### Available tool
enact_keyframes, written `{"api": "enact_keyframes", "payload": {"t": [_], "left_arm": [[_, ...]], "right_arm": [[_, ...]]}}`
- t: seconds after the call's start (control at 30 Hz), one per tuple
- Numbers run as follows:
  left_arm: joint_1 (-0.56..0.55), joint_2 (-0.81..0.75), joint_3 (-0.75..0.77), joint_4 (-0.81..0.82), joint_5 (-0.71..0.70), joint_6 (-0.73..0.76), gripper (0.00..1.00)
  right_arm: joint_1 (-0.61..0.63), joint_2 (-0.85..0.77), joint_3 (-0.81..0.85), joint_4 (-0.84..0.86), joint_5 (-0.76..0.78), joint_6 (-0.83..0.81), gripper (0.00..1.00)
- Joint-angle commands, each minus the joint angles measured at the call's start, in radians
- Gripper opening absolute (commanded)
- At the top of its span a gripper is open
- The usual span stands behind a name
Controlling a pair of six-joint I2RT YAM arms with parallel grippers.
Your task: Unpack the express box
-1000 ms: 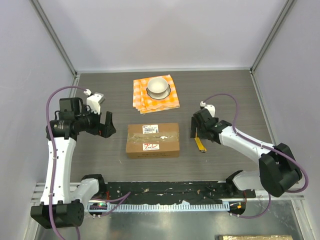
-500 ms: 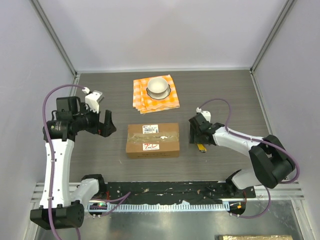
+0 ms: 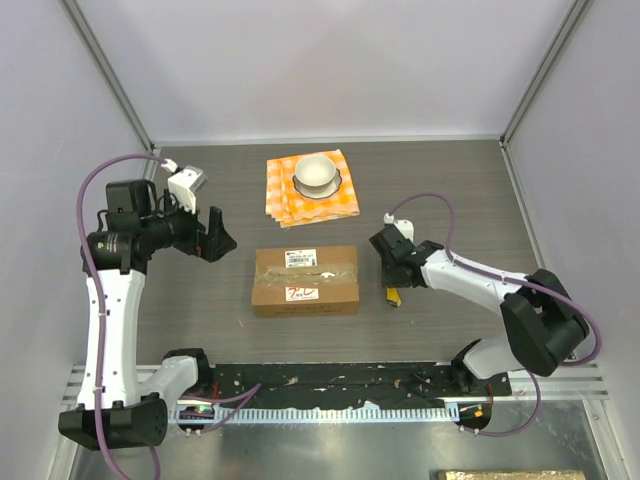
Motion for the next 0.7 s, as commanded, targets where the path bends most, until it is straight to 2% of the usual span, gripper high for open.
{"api": "enact_keyframes", "payload": {"t": [0.0, 0.2, 0.23, 0.27, 0.37, 0.5, 0.53, 0.67], "left_arm": [[-0.003, -0.03, 0.041, 0.086, 0.132, 0.103, 1.0], [-0.003, -0.202, -0.064, 0.21, 0.304, 0.368, 1.0], [-0.003, -0.22, -0.072, 0.225, 0.317, 0.385, 1.0], [-0.003, -0.243, -0.077, 0.233, 0.327, 0.423, 1.0], [-0.003, -0.264, -0.079, 0.197, 0.399, 0.509, 1.0], [-0.003, -0.283, -0.074, 0.032, 0.508, 0.788, 1.0], [-0.003, -0.291, -0.077, 0.015, 0.519, 0.819, 1.0], [-0.003, -0.33, -0.094, -0.018, 0.567, 0.885, 1.0]], "right_arm": [[0.01, -0.115, 0.23, -0.113, -0.118, -0.082, 0.01], [0.011, -0.102, 0.596, -0.288, -0.654, -0.172, 0.01], [0.011, -0.088, 0.621, -0.293, -0.711, -0.164, 0.01], [0.011, -0.085, 0.639, -0.29, -0.844, -0.159, 0.01], [0.054, -0.062, 0.665, -0.265, -1.016, -0.146, 0.01], [0.175, -0.02, 0.714, -0.296, -1.1, -0.173, 0.01], [0.235, -0.01, 0.725, -0.305, -1.104, -0.181, 0.01], [0.313, 0.033, 0.748, -0.3, -1.161, -0.176, 0.01]]}}
